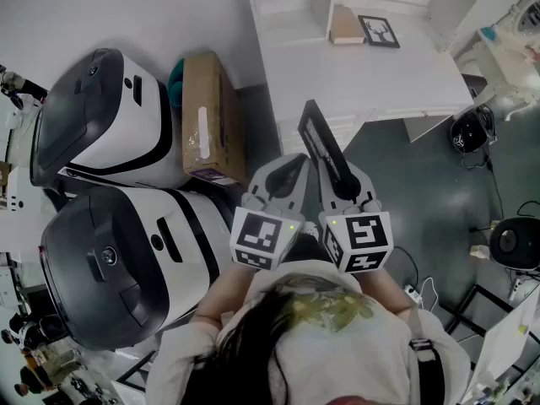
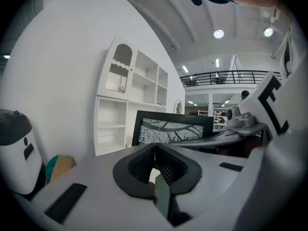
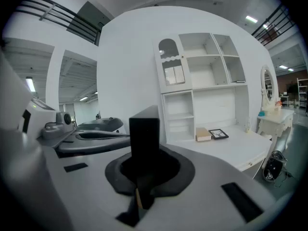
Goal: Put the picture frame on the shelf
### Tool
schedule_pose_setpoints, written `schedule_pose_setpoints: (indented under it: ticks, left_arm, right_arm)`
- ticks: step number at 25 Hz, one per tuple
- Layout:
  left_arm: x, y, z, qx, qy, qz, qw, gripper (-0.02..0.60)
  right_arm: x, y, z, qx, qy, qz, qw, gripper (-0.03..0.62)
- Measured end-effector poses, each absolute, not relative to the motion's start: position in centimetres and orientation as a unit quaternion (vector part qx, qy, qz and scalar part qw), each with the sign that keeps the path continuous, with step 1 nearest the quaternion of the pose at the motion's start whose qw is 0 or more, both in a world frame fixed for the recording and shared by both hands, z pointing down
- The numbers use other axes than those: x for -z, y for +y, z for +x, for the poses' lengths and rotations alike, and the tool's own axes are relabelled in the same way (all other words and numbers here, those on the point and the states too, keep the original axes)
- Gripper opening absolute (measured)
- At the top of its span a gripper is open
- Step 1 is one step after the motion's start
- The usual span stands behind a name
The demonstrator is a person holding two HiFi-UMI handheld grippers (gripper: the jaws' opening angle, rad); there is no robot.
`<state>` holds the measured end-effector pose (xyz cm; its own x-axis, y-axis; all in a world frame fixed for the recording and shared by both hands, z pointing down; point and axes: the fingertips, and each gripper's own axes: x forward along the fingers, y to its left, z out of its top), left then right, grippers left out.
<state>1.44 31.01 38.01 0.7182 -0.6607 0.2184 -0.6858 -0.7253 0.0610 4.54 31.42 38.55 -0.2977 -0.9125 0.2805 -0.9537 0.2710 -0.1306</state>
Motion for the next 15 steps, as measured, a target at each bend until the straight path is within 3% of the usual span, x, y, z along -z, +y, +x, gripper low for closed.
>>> schedule_pose_setpoints:
  ticks: [15]
  left_arm:
    - [-38.9,29.1,5.6,-0.108,-0.384,0.914,0.076,0.031]
  right_arm:
    - [-39.7,29.1,9.2,-0.164,-0.803,0.569,0.064,0.037]
